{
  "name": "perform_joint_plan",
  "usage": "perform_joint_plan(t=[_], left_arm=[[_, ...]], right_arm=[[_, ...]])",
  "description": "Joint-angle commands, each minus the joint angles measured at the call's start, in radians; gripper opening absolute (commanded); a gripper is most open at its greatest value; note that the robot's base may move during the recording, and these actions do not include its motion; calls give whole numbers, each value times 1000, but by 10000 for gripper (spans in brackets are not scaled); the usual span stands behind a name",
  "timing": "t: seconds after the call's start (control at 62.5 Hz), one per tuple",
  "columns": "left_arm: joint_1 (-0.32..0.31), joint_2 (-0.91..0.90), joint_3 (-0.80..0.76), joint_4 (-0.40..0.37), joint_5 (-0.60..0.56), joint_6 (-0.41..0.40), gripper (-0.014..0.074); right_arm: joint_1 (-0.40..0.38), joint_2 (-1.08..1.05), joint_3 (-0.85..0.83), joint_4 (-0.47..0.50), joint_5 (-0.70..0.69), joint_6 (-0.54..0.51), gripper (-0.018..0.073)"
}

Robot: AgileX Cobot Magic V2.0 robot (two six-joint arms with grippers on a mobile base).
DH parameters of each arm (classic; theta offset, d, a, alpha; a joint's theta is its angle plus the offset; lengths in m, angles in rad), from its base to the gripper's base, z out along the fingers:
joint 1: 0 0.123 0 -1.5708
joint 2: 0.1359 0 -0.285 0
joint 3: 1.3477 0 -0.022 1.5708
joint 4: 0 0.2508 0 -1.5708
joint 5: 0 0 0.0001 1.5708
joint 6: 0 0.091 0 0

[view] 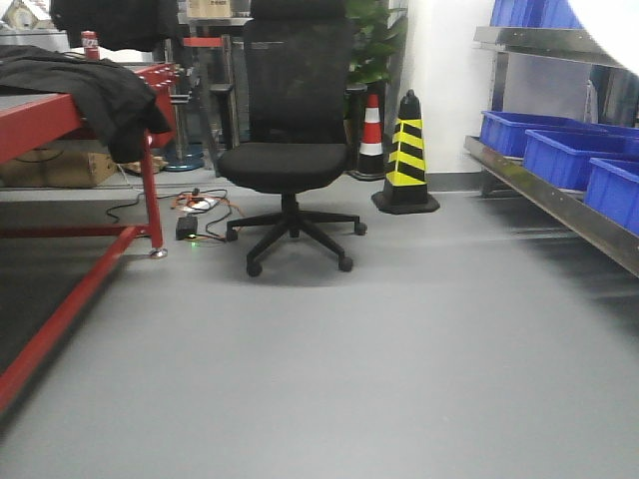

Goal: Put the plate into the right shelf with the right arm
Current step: 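Drive toward the steel shelf rack with blue bins, plate held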

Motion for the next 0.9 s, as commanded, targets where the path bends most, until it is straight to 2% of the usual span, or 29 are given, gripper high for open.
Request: perform_joint_plan(t=[0.0, 0.88], left_arm=[[-2, -10, 10, -8, -90, -7, -128], [-2, -10, 10, -8, -90, -7, -128]], right_arm=[[-6, 8, -31, 9, -101, -7, 55], [-6, 8, -31, 9, -101, -7, 55]])
